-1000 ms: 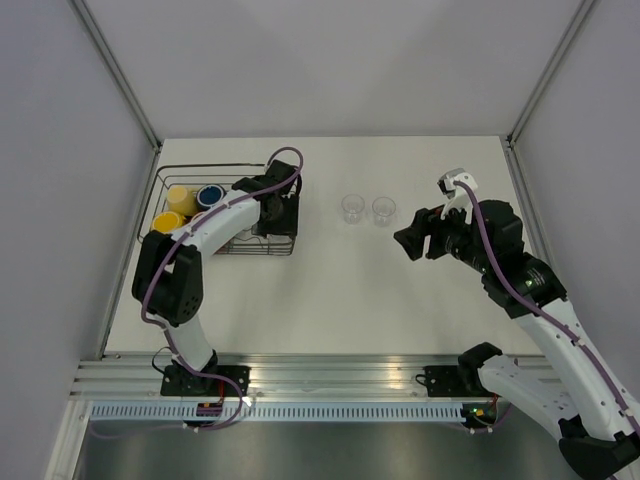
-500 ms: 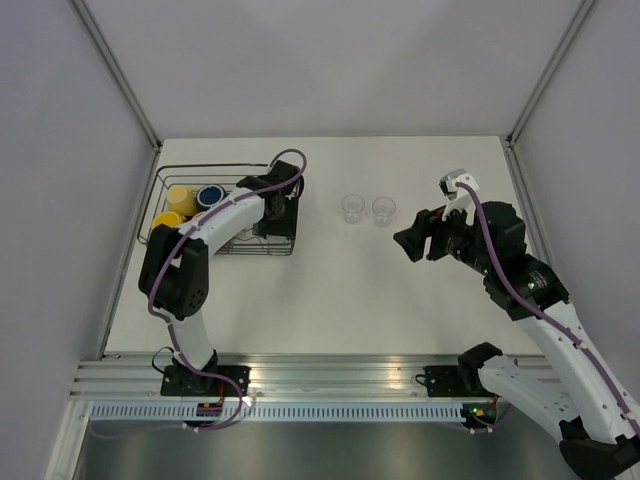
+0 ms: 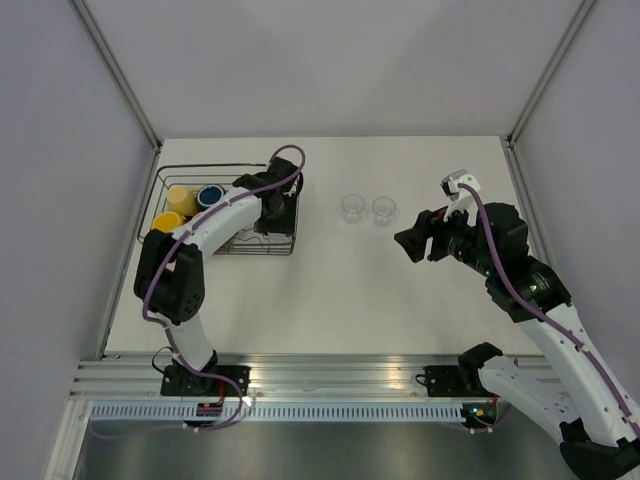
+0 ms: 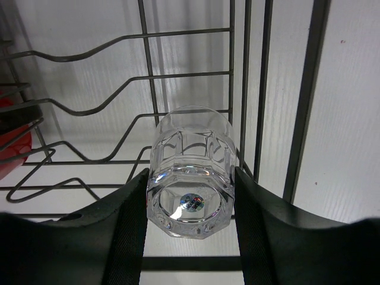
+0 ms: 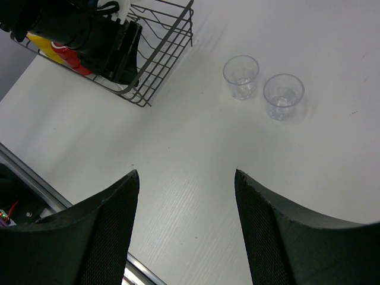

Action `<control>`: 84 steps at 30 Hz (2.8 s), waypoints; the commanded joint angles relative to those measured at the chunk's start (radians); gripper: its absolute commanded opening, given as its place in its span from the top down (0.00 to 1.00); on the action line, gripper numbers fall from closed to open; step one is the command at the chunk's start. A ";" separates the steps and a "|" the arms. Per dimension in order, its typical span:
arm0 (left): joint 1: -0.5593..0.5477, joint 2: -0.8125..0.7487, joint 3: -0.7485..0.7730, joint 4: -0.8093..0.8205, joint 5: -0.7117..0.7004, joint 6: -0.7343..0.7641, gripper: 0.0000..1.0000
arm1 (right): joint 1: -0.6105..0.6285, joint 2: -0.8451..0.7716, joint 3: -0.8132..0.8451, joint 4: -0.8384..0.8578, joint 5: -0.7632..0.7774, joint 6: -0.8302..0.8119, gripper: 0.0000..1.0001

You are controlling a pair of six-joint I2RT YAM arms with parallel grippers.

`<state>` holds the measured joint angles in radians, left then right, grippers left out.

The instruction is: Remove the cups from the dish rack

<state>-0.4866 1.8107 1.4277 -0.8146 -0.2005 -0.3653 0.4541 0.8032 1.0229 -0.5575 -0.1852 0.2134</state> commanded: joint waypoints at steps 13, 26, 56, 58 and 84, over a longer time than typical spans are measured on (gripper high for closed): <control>-0.004 -0.405 0.007 0.110 -0.034 -0.057 0.98 | 0.000 -0.061 -0.073 0.180 -0.028 0.092 0.11; -0.006 -0.882 -0.432 0.774 0.597 -0.265 0.98 | -0.002 -0.068 -0.296 0.770 -0.414 0.405 0.02; -0.193 -0.634 -0.573 1.499 0.990 -0.722 0.98 | 0.054 0.019 -0.331 1.134 -0.655 0.632 0.66; -0.195 -0.626 -0.579 1.509 0.984 -0.730 0.98 | 0.058 0.018 -0.330 1.131 -0.655 0.629 0.83; -0.195 -0.965 -0.322 0.145 -0.063 -0.104 0.00 | 0.055 0.226 0.037 0.019 0.338 0.003 1.00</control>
<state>-0.6804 0.8749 1.0428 -0.5037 -0.1585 -0.5838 0.5125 0.9684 1.0080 -0.3908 -0.1223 0.2874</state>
